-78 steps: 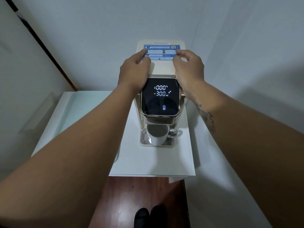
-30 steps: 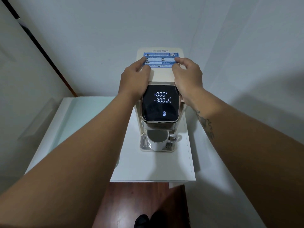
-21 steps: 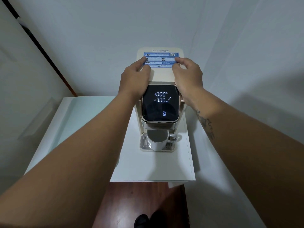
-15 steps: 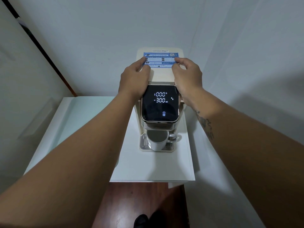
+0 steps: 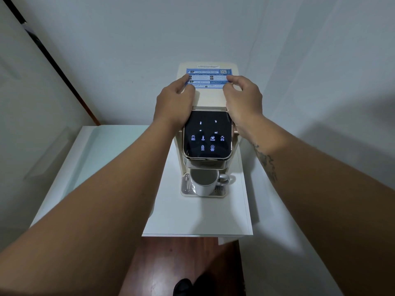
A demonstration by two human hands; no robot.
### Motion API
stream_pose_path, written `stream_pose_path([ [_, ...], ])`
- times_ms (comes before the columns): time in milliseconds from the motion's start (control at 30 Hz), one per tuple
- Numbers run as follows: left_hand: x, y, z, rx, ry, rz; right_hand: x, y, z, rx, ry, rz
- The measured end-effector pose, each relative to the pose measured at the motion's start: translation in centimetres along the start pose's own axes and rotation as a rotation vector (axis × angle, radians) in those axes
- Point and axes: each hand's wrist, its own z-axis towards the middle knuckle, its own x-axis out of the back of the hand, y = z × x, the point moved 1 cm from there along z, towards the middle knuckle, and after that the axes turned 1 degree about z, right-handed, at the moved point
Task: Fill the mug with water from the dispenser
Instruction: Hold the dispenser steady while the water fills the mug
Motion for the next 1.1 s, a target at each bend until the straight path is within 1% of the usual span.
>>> stream_pose_path([
  [1100, 0.18, 0.25, -0.22, -0.01, -0.008, -0.005, -0.05, 0.09, 0.1, 0.001, 0.005, 0.0],
])
